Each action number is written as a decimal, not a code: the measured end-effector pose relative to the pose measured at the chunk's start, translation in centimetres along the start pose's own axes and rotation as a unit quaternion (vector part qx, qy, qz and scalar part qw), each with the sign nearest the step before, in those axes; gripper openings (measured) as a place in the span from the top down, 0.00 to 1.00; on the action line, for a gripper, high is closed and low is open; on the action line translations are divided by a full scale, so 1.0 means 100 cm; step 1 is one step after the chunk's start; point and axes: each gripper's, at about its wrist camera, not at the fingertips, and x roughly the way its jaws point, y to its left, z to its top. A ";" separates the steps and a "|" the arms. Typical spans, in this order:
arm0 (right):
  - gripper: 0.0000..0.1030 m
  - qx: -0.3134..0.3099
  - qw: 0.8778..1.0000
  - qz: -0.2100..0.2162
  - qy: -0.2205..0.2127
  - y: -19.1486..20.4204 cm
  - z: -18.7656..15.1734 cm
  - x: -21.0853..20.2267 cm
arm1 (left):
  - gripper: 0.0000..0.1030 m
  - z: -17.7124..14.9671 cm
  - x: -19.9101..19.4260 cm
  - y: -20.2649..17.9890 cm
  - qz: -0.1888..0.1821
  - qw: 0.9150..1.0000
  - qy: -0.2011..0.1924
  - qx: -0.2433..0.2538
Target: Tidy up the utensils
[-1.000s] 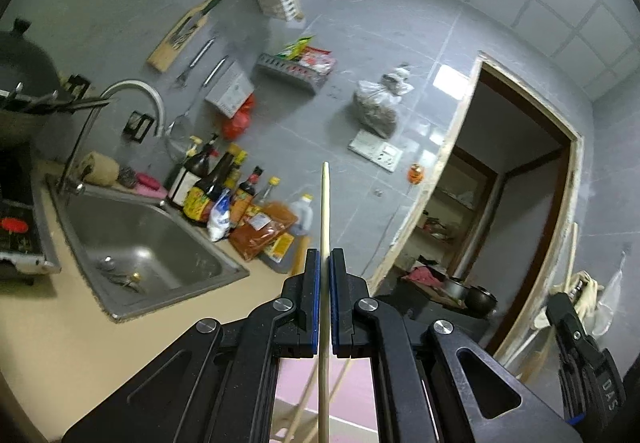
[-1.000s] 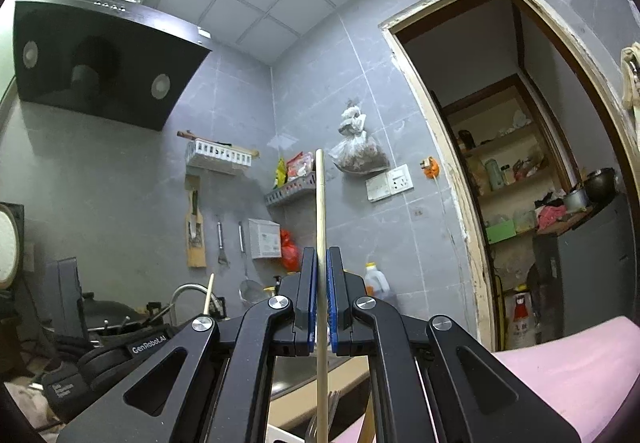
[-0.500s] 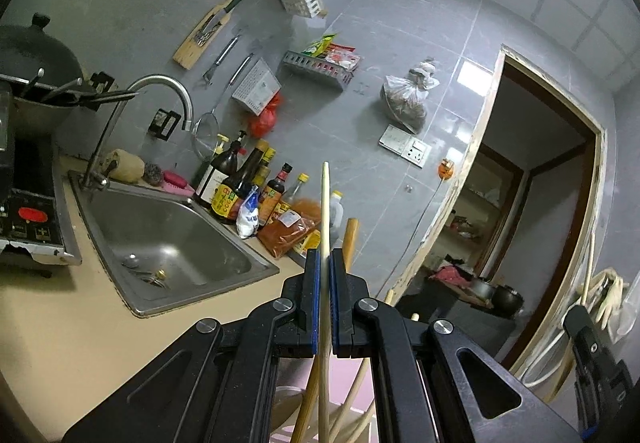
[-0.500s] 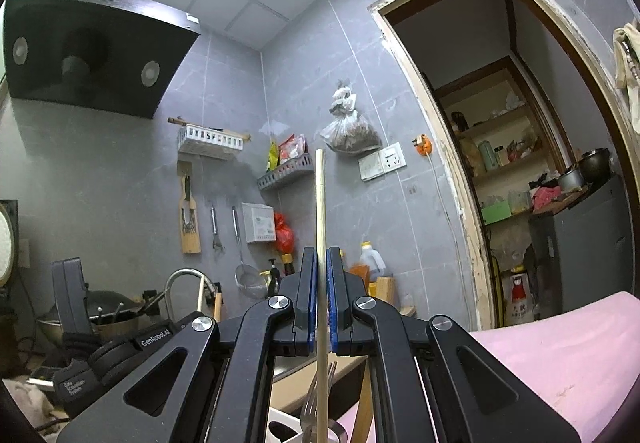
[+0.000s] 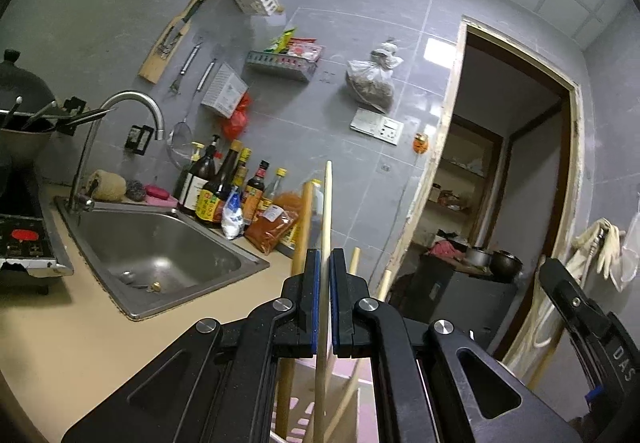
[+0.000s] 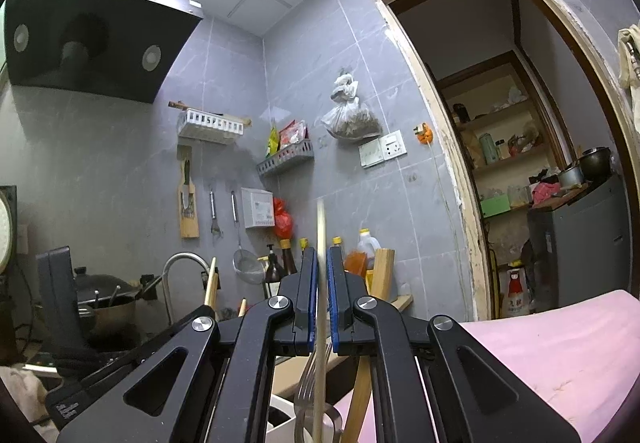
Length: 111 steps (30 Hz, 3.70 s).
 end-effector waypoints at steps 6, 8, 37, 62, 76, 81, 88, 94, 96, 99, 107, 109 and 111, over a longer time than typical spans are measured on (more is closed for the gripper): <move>0.95 -0.004 1.000 -0.003 0.000 0.001 -0.001 0.001 | 0.97 -0.002 -0.001 -0.005 -0.010 1.000 0.008 0.006; 0.92 -0.009 1.000 -0.008 -0.001 0.002 -0.002 0.000 | 0.97 -0.003 -0.001 -0.006 -0.008 1.000 0.009 0.009; 0.45 -0.056 0.995 -0.066 -0.042 0.011 0.013 -0.035 | 0.35 0.022 -0.027 -0.007 -0.017 1.000 0.020 -0.010; 0.11 -0.064 0.984 -0.164 0.033 -0.003 0.027 -0.129 | 0.08 -0.005 -0.089 -0.049 -0.072 0.984 0.103 0.127; 0.00 -0.100 0.970 -0.204 0.088 0.011 0.027 -0.180 | 0.08 -0.028 -0.128 -0.053 -0.090 0.975 0.134 0.151; 0.00 -0.096 0.964 -0.226 0.099 0.013 0.026 -0.196 | 0.08 -0.035 -0.141 -0.050 -0.087 0.974 0.137 0.158; 0.00 -0.104 0.955 -0.250 0.121 0.019 0.020 -0.215 | 0.08 -0.047 -0.152 -0.046 -0.084 0.971 0.151 0.165; 0.00 -0.097 0.951 -0.259 0.138 0.025 0.010 -0.229 | 0.08 -0.057 -0.162 -0.044 -0.092 0.968 0.165 0.164; 0.00 -0.095 0.950 -0.263 0.141 0.027 0.009 -0.232 | 0.08 -0.061 -0.166 -0.043 -0.093 0.967 0.167 0.166; 0.00 -0.095 0.947 -0.273 0.143 0.029 0.005 -0.238 | 0.08 -0.067 -0.172 -0.041 -0.093 0.967 0.169 0.168; 0.00 -0.103 0.938 -0.294 0.151 0.030 -0.003 -0.247 | 0.08 -0.076 -0.179 -0.035 -0.087 0.967 0.167 0.170; 0.00 -0.101 0.937 -0.297 0.152 0.028 -0.004 -0.248 | 0.08 -0.076 -0.179 -0.034 -0.087 0.967 0.166 0.170; 0.00 -0.097 0.937 -0.298 0.155 0.026 -0.006 -0.248 | 0.08 -0.076 -0.179 -0.033 -0.086 0.967 0.165 0.172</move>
